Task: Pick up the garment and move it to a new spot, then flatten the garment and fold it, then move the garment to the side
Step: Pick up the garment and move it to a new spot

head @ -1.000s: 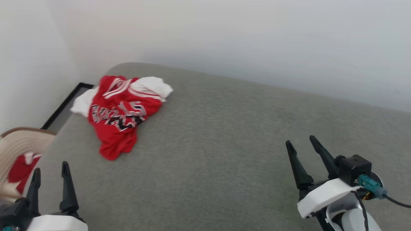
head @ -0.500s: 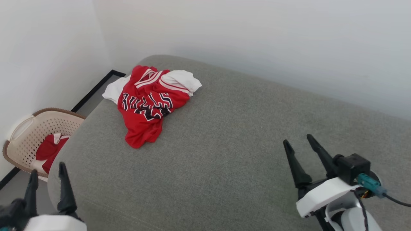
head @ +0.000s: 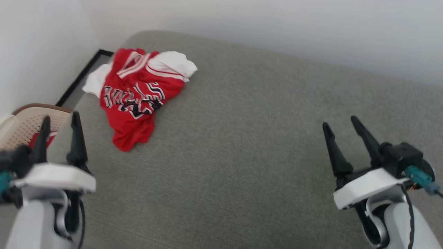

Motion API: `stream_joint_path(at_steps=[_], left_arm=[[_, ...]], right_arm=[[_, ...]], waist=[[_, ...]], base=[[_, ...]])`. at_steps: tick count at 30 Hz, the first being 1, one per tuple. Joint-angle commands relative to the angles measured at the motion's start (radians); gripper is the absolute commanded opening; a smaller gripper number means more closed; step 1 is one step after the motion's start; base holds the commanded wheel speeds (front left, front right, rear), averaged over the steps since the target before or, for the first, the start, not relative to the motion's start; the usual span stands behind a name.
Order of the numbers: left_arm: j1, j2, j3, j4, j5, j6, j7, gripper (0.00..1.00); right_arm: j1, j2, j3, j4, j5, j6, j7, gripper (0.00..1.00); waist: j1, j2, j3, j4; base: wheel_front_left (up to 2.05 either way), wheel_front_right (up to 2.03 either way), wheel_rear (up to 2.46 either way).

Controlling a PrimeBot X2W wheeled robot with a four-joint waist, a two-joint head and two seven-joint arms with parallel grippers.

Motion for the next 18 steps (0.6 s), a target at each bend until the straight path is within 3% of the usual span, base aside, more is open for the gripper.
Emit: stream_joint_path(at_steps=[1, 8, 18], left_arm=[[-0.05, 0.012, 0.0, 0.03, -0.004, -0.009, -0.004, 1.0], [-0.319, 0.066, -0.006, 0.288, -0.036, -0.062, -0.014, 1.0], [-0.626, 0.117, -0.042, 0.654, -0.066, -0.088, 0.051, 1.0]], right_arm=[[-0.017, -0.005, -0.004, -0.016, -0.012, 0.0, 0.006, 1.0], [-0.083, -0.025, -0.023, -0.099, -0.044, 0.0, 0.041, 1.0], [-0.142, -0.042, -0.034, -0.2, -0.073, 0.0, 0.082, 1.0]], waist=[[0.0, 0.0, 0.059, -0.044], [0.0, 0.0, 0.222, -0.128], [0.0, 0.0, 0.406, -0.195]], base=[[0.0, 0.0, 0.0], [0.0, 0.0, 0.0], [0.0, 0.0, 0.0]])
